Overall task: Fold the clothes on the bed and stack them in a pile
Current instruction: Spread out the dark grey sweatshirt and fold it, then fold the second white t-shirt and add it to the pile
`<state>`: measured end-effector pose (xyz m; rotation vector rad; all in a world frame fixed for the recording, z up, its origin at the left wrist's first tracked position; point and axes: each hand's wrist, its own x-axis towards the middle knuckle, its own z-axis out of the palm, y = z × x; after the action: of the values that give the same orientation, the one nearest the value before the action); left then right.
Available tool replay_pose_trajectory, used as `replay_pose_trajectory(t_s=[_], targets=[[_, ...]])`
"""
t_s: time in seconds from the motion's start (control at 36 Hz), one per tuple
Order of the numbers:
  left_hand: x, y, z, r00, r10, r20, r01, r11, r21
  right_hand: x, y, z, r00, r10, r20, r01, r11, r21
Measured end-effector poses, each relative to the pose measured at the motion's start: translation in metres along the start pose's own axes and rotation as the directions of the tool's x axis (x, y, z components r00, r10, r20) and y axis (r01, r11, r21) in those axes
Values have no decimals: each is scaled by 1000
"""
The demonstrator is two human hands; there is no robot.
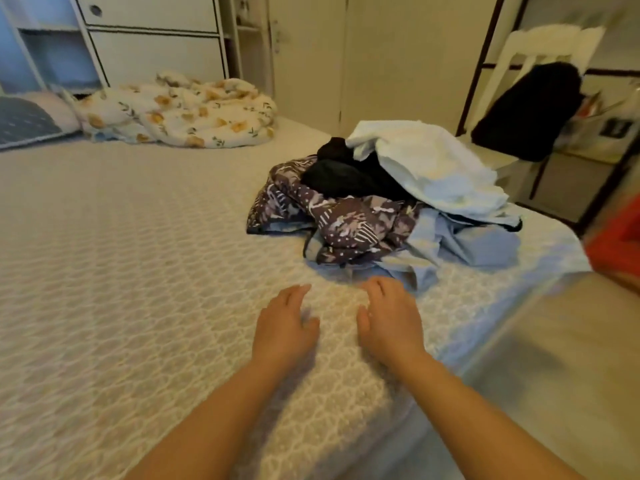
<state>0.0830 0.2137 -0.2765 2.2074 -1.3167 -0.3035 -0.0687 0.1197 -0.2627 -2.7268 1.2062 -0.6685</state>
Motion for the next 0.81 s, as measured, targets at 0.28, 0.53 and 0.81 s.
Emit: replay_pose_trajectory(t_s=[0.28,0.53,0.81], targets=[[116,92,5,913,394,-104,-325,858,396,117,86,-25,957,145,-252,-168,983,-71],[177,114,28,946,312,92,-321,851,415,181,151,-28,920,250,-304,-321,923,-212],[191,135,12,920,357,-163,-358,933,20,200,133,-63,962,48,-269,-9,989,146]])
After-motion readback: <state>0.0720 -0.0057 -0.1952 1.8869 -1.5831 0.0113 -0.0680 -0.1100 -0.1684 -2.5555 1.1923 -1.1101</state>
